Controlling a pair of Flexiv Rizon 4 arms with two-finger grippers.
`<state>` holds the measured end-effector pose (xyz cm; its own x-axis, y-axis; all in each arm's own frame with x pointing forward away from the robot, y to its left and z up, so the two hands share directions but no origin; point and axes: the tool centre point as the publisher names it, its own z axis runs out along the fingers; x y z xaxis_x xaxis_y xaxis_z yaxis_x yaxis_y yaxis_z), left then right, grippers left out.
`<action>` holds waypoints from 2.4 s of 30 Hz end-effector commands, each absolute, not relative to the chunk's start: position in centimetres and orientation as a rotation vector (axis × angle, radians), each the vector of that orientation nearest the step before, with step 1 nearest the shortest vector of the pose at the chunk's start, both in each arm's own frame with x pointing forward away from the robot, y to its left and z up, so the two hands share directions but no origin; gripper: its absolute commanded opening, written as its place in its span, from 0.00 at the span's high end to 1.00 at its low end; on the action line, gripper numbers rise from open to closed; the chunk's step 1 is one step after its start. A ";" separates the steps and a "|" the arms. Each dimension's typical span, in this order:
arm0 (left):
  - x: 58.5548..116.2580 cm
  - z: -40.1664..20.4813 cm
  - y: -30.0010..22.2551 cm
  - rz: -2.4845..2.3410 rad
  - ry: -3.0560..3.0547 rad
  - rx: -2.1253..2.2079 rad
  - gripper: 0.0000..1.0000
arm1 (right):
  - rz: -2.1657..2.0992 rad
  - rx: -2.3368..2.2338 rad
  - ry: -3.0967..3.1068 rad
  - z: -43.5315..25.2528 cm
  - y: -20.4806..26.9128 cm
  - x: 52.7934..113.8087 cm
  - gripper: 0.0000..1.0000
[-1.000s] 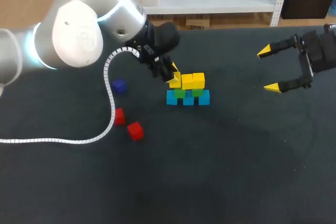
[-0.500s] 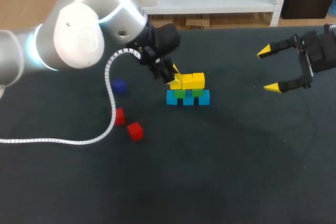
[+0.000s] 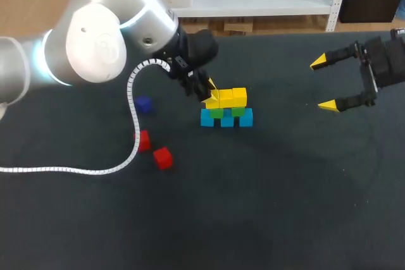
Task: Place the blue cubes, place green cubes on the blue cubes, place the yellow cubes on the green cubes, then place the red cubes on the yellow cubes, and place purple cube on the red cubes.
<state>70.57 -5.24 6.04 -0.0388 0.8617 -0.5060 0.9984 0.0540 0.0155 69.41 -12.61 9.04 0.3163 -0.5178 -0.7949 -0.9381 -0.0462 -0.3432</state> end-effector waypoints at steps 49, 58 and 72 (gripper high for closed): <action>70.9 4.7 -2.1 -0.465 1.936 1.885 1.00 | 0.595 -1.697 1.327 9.1 -12.6 69.4 0.00; 70.6 4.6 -2.3 -0.476 1.937 1.889 1.00 | 0.595 -1.697 1.327 9.1 -12.6 69.4 0.00; 70.3 4.6 -2.4 -0.486 1.943 1.888 1.00 | 0.595 -1.697 1.327 9.1 -12.6 69.4 0.00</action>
